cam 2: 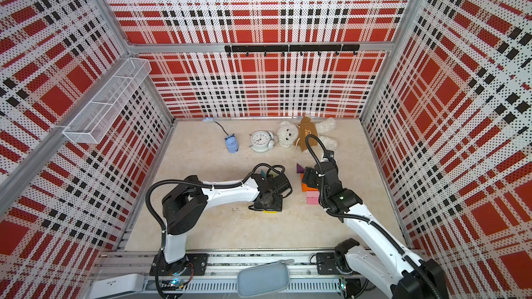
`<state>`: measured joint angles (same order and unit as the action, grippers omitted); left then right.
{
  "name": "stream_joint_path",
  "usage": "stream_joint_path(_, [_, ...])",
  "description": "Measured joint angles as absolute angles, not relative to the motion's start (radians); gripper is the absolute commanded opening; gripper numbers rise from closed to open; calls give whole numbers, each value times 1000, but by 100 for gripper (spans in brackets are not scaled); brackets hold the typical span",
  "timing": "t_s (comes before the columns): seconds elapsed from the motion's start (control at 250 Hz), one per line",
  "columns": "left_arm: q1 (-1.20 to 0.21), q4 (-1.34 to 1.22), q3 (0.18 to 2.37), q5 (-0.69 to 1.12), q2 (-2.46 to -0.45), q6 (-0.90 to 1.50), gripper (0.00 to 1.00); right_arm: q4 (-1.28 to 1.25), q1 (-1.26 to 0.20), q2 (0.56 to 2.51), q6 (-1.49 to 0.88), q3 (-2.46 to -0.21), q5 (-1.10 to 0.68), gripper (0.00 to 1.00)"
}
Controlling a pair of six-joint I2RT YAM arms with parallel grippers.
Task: Assemble a carrot with building blocks
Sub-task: Assemble the building block at the center of the board, then reset both arms
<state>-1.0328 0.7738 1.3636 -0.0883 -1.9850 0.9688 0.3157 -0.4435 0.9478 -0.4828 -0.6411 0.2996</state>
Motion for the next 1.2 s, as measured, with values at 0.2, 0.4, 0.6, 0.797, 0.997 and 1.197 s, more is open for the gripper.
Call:
stream_joint_path(0.2, [-1033,774,1362,-92,-1971,971,87,308,-443,949,-482,-641,291,89])
stream_joint_path(0.4, [-1034,775,1362,-98,-1928,964,85,301,-443,949,-482,-641,287,89])
stream_joint_path(0.6, [-1055,780,1336,-113,-1881,958,83,294,-443,955,-482,-641,278,89])
stream_joint_path(0.797, [-1079,795,1276,-117,-1847,956,82,293,-443,957,-482,-641,273,89])
stream_joint_path(0.997, [-1084,801,1255,-121,-1837,947,80,287,-443,958,-482,-641,273,89])
stream_joint_path(1.197, [-1087,800,1240,-120,-1837,940,80,287,-443,959,-482,-641,273,89])
